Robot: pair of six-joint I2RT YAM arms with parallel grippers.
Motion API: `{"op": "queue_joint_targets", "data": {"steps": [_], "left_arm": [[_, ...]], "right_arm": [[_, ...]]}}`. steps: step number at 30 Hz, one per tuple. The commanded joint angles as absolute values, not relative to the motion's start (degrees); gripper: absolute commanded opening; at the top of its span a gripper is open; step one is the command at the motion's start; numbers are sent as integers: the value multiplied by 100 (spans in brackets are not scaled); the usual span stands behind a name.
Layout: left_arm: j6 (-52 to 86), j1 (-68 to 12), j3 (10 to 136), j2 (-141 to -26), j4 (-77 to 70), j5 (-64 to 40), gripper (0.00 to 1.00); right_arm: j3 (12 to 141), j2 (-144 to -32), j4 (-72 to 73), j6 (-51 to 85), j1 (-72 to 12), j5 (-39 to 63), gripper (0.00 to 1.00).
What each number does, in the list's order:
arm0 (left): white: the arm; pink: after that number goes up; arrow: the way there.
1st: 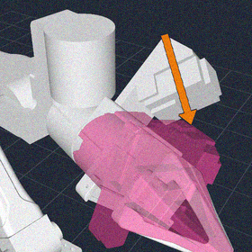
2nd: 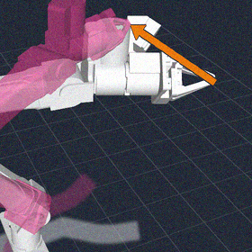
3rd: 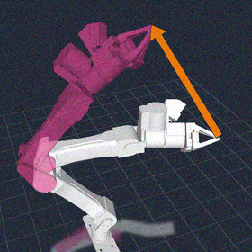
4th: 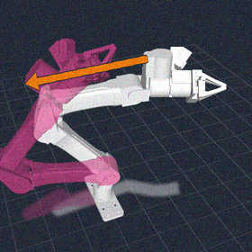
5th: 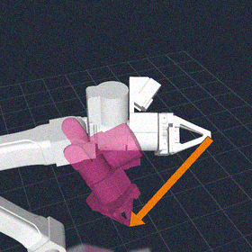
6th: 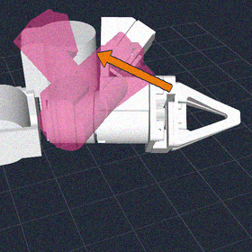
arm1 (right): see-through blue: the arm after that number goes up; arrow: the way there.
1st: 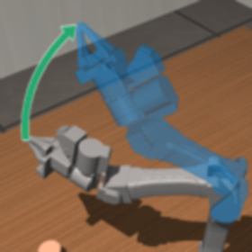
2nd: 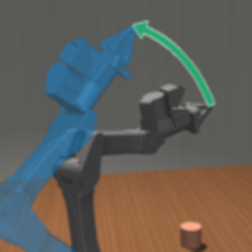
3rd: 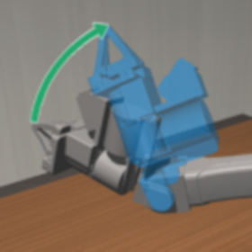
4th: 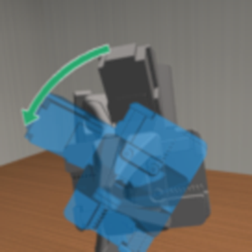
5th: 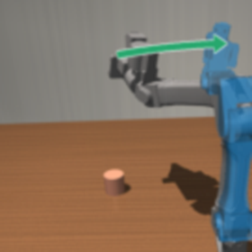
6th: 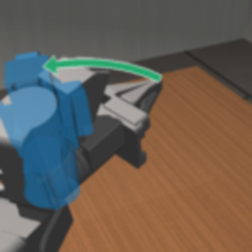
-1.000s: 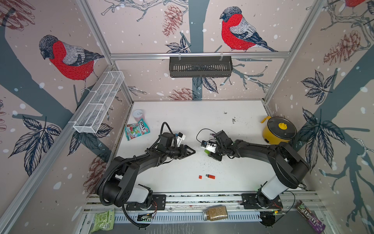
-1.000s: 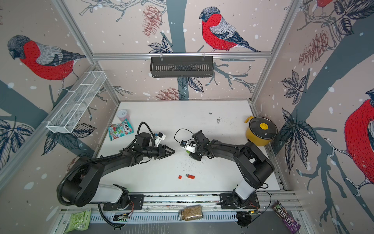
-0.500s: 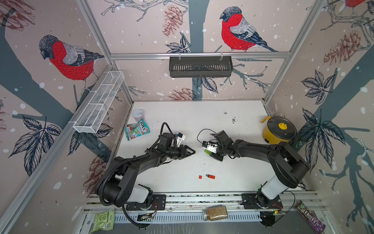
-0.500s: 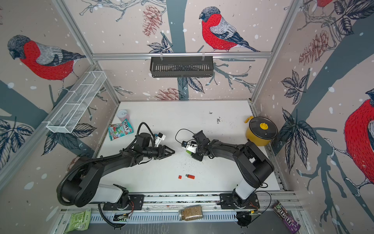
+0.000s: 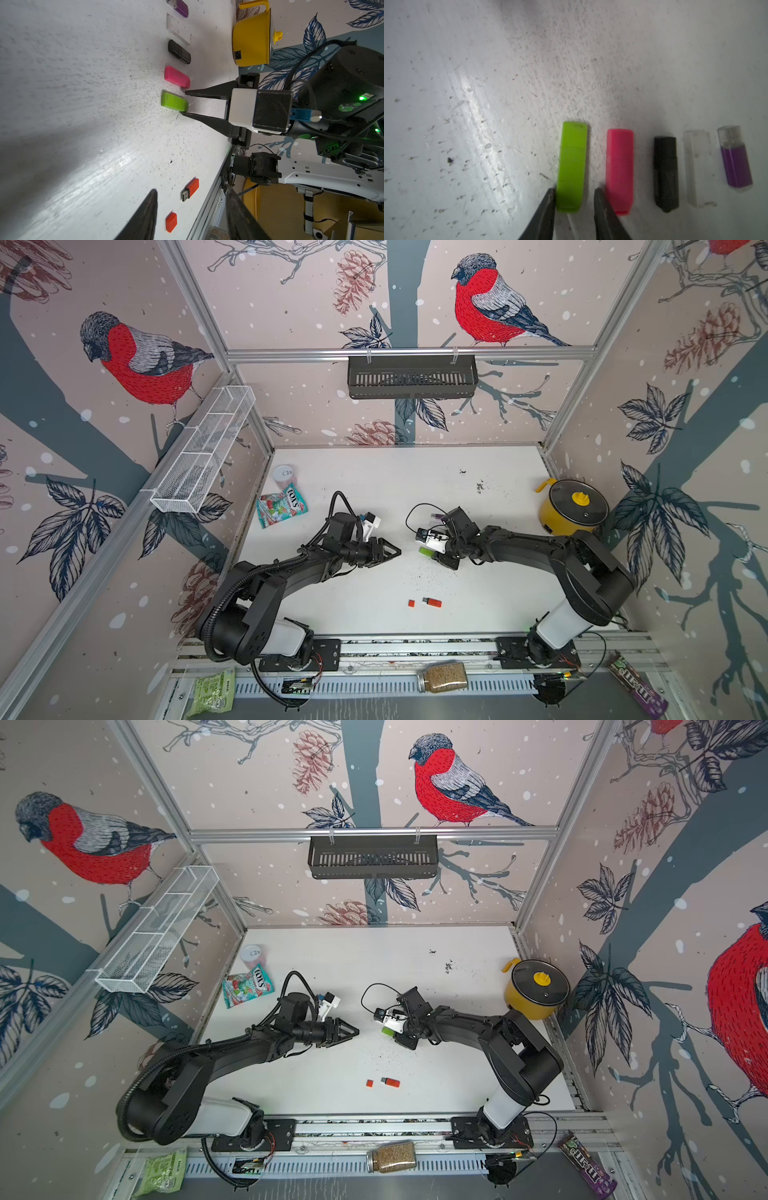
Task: Close the usb drive cover
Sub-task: Place the USB drive at the center of the board.
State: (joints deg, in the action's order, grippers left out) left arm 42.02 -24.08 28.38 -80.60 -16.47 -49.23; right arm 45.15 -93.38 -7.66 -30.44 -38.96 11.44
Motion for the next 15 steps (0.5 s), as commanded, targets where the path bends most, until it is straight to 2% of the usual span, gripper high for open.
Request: {"op": "queue_joint_targets", "data": {"steps": [1, 10, 15], "left_arm": [[4219, -2399, 2822, -8068, -1837, -4895, 53], [4221, -2400, 2820, -8043, -1837, -4886, 52], [4220, -2400, 2815, -8060, -1832, -4887, 52]], "right_arm": [[4543, -9340, -827, -3130, -3911, 1335, 35], [4777, -9677, -892, -3103, -4017, 1337, 33], [4770, -9665, -978, -3145, -3983, 1262, 28]]}}
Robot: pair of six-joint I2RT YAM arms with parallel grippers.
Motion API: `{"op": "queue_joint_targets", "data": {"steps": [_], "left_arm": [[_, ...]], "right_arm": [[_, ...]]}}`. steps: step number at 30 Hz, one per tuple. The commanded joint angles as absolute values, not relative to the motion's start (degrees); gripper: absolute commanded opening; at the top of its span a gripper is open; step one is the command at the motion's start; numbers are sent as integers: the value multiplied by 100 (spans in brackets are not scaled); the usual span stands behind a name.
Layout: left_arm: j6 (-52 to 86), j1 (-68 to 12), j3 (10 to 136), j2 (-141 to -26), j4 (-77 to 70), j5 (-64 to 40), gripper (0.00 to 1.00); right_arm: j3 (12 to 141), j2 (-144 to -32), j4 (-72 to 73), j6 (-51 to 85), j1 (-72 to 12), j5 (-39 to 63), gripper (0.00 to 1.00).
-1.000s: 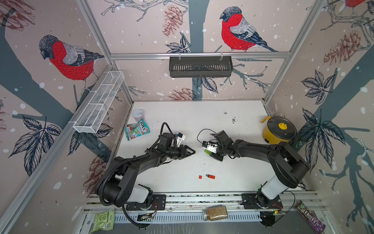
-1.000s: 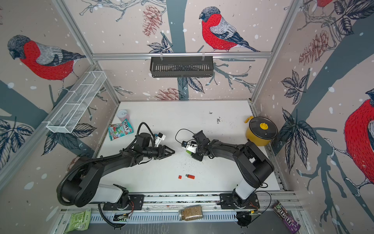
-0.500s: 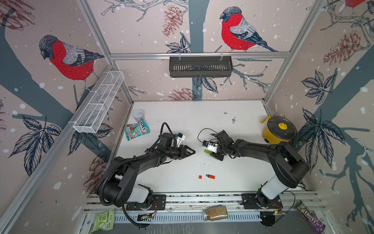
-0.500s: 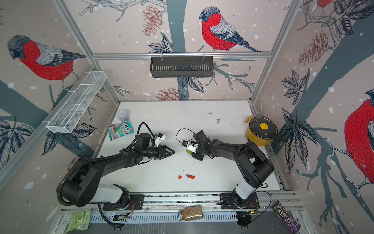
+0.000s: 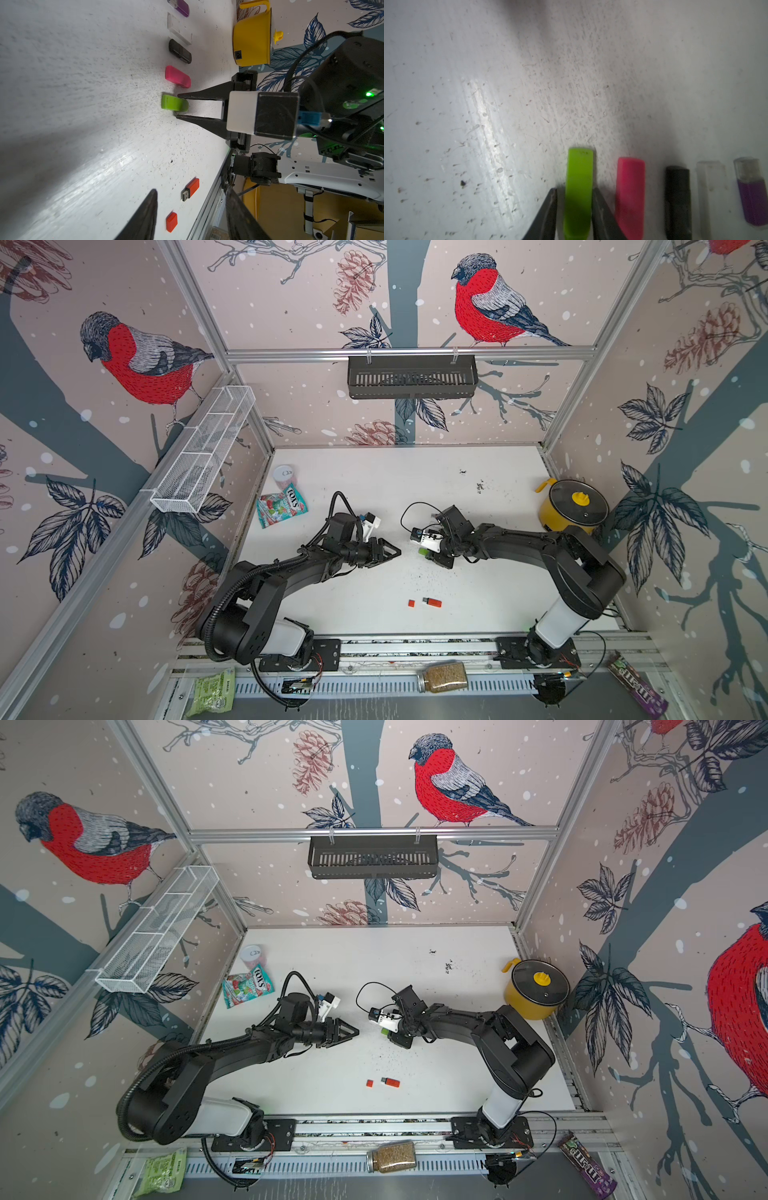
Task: Close the usb drive cover
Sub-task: Place the USB drive at the center of the board, then pick up the cover from the center of the board.
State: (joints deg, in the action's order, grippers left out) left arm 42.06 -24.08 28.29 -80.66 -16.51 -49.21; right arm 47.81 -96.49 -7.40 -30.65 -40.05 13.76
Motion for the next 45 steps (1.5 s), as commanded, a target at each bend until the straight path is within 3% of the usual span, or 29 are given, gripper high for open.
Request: {"op": "queue_joint_targets", "data": {"steps": [1, 10, 17, 22, 38, 45], "left_arm": [[4219, -2399, 2825, -8066, -1837, -4886, 52], [4219, -2399, 2830, -8077, -1836, -4889, 53], [4221, -2399, 2837, -8068, -1823, -4884, 53], [4219, -2399, 2837, -8060, -1817, -4869, 52], [4324, -2096, 2542, -7402, -1707, -4400, 52], [4336, -2058, 2504, -7323, -1690, -4352, 52]], "right_arm": [[4755, -9640, -993, -3146, -3964, 1261, 27], [4679, -9562, -1020, -3146, -3867, 1246, 23], [4669, -9458, -981, -3258, -3898, 1226, 36], [4459, -8870, -766, -3472, -3968, 1430, 38], [4162, -8584, -930, -3808, -5766, 2037, 46], [4263, -8739, -1152, -4180, -5880, 1895, 48]]}}
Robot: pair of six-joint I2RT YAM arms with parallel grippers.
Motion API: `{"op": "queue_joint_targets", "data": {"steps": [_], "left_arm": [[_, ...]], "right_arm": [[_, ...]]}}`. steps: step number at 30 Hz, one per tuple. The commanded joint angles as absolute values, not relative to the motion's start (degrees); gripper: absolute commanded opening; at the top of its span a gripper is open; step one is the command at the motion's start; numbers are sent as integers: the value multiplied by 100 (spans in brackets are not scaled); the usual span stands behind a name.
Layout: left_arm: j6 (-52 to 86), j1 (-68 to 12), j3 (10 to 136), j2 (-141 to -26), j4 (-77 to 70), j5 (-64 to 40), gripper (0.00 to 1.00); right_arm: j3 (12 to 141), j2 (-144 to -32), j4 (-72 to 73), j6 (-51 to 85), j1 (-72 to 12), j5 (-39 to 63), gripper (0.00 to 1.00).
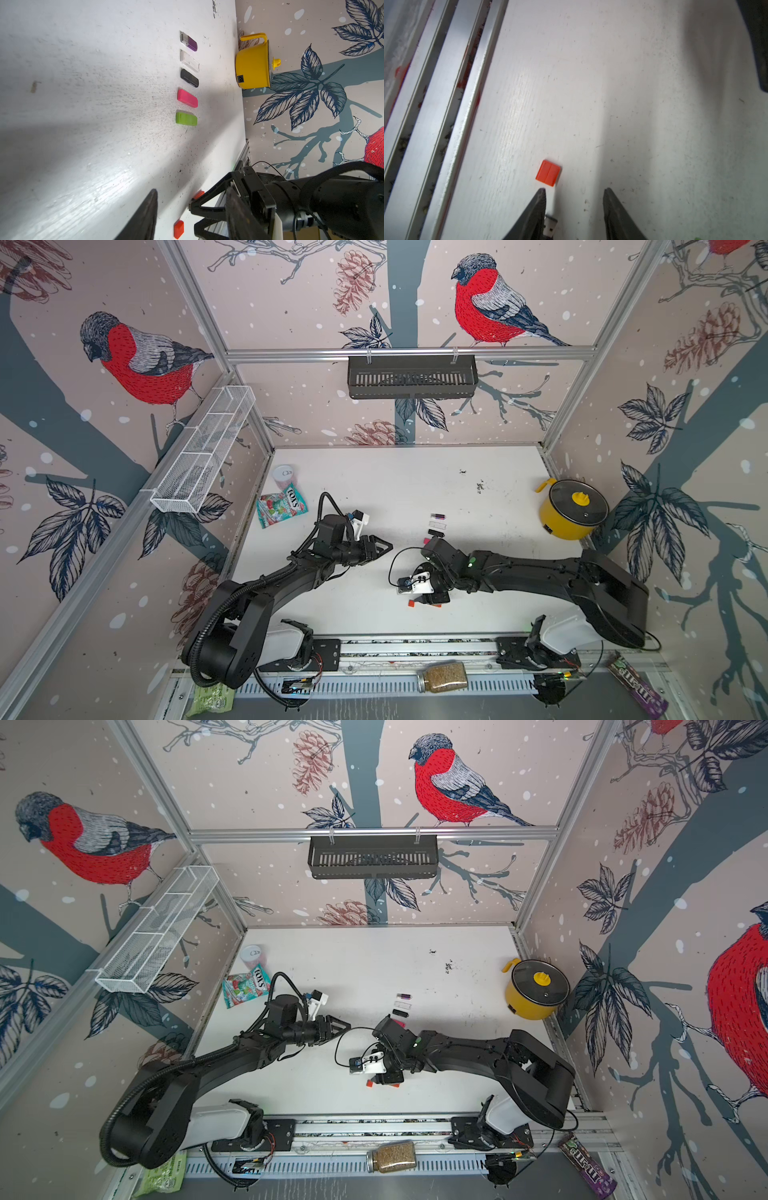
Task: Close the usb drive cover
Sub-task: Pick up the cover from the center of the board.
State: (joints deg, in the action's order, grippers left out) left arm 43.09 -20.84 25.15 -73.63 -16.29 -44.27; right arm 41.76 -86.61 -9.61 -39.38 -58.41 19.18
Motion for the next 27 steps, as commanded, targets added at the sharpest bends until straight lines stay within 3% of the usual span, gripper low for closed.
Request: {"op": "queue_joint_targets", "data": {"steps": [1, 14, 27], "left_arm": [[4335, -2048, 2505, -7296, -1678, -4344, 52], [4334, -1988, 2454, -7193, -1659, -4342, 52], [4361, -1978, 2426, -7181, -1691, -4324, 52]], "right_arm": [[4321, -8802, -1225, -4237, -5893, 1893, 48], [4729, -9228, -1793, -4909, -6052, 1737, 51], [4769, -9400, -1439, -4845, -6091, 1304, 51]]}}
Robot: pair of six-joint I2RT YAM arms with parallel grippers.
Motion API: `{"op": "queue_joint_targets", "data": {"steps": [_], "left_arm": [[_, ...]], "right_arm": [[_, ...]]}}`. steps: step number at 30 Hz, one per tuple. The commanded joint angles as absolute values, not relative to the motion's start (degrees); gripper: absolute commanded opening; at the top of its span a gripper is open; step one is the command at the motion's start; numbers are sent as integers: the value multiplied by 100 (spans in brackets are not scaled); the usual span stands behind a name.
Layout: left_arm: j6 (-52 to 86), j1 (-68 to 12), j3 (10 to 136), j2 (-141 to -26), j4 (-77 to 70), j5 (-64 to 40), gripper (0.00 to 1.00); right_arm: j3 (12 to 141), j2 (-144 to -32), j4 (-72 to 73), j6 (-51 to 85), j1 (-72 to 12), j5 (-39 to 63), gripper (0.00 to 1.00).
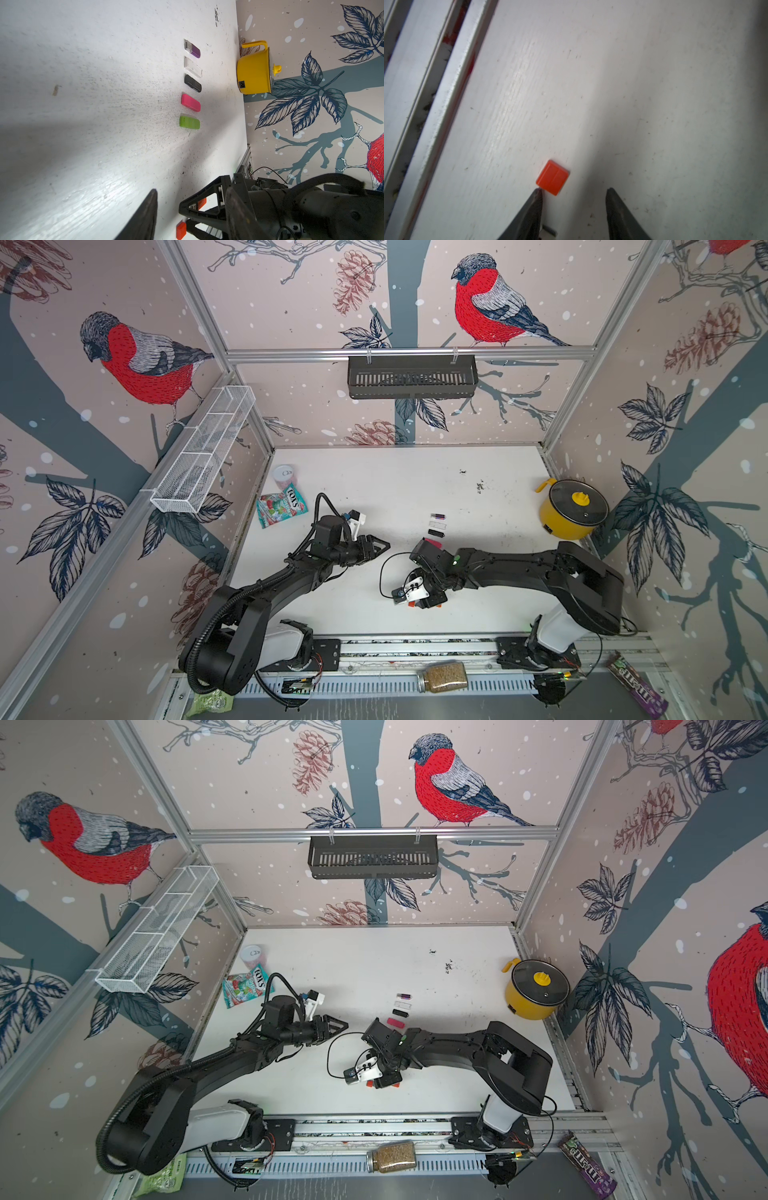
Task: Close the usb drive cover
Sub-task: Pick up the cover from the center of the board.
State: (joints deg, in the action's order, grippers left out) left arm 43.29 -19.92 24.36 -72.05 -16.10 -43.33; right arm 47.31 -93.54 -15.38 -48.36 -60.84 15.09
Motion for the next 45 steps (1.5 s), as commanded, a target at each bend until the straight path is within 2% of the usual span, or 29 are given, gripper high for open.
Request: {"op": "queue_joint_targets", "data": {"steps": [1, 12, 33, 45], "left_arm": [[4363, -1978, 2423, -7181, -1694, -4316, 52], [4360, -1969, 2402, -7168, -1689, -4307, 52], [4377, -1969, 2393, -7182, -1718, -4341, 53], [4395, -1969, 2382, -7244, -1778, -4377, 53]], "right_arm": [[4777, -9427, -1403, -4810, -6091, 1265, 50], [4896, -9663, -1364, -4756, -6035, 887, 48], [5111, -9662, -2263, -5432, -6050, 1684, 48], [5318, -9853, -2438, -5446, -6125, 1707, 46]]}}
